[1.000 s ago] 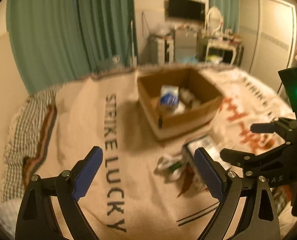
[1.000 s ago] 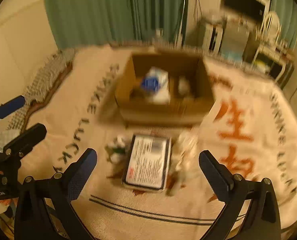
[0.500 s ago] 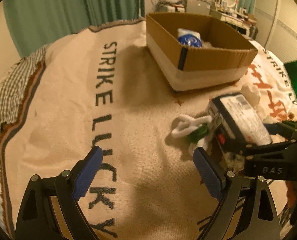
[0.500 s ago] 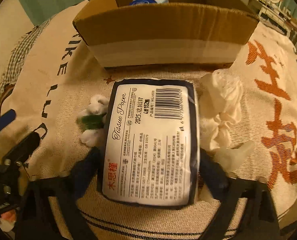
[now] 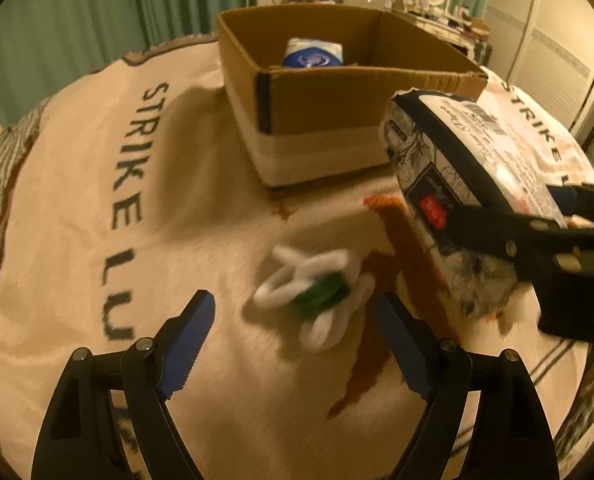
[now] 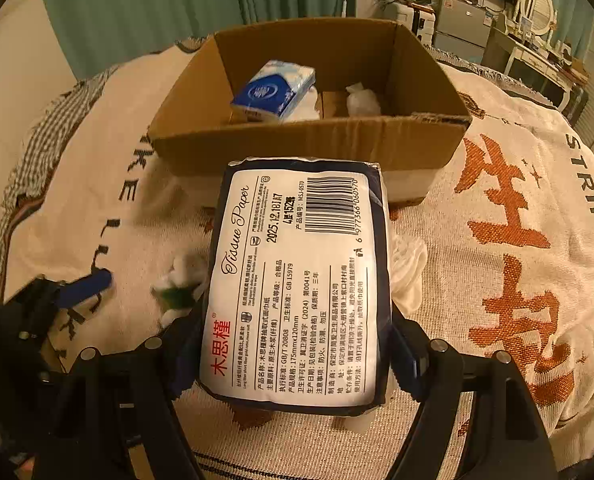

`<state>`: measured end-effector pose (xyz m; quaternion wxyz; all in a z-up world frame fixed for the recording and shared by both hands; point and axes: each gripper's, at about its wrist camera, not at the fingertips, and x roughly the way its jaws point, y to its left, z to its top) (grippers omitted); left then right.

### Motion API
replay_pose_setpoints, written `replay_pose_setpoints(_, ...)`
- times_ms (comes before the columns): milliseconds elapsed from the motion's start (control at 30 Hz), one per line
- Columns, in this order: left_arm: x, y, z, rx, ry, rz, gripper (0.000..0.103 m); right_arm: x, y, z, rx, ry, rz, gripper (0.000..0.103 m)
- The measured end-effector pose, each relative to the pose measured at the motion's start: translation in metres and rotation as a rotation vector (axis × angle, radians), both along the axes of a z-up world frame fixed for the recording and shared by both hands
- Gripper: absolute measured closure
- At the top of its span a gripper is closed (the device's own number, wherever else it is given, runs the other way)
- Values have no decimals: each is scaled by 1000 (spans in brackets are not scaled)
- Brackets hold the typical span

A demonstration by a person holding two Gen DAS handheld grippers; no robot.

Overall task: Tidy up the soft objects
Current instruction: 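Grasp the white glove with the left tool while the right tool grasps the tissue-paper pack, then carry the glove and tissue-paper pack into the box and release both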

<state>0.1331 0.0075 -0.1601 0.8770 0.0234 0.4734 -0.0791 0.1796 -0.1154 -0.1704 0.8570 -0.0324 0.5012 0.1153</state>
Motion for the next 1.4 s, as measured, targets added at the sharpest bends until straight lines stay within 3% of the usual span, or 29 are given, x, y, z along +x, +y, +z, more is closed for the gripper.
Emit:
replay_pose_setpoints(100,13,-6,-7,-13,8,2,21,4,-1,-1,11,-5,-4,26)
replay_pose_setpoints(167,20,-7,-12,-29,25,0,32,8,-1,-4,6,-2,-1,26)
replay_pose_setpoints(300,28,-4,-26,-63,80,26,40,14,-4,-13,17,11,-8,26)
replay_pose_setpoints(333,28,-3,-27,-74,82,27,42,15,-6,-14,21,15,-10,26)
replay_pose_setpoints(400,27,-2,-26,-88,86,18,54,16,-8,-14,22,17,-11,26)
replay_pose_setpoints(533,17,2,-14,-103,78,9,62,10,-11,-9,37,17,-13,26)
replay_pose_setpoints(767,-19,18,37,-128,3,33,63,-22,-17,25,64,-23,-14,26)
replay_pose_setpoints(1033,-54,13,112,-116,-80,6,63,-62,-29,97,114,-121,3,26)
replay_pose_setpoints(1233,-53,0,170,-104,-181,-35,63,-69,-35,153,122,-203,34,26)
replay_pose_setpoints(1400,-29,-7,204,-96,-259,-46,63,-52,-37,196,139,-268,61,26)
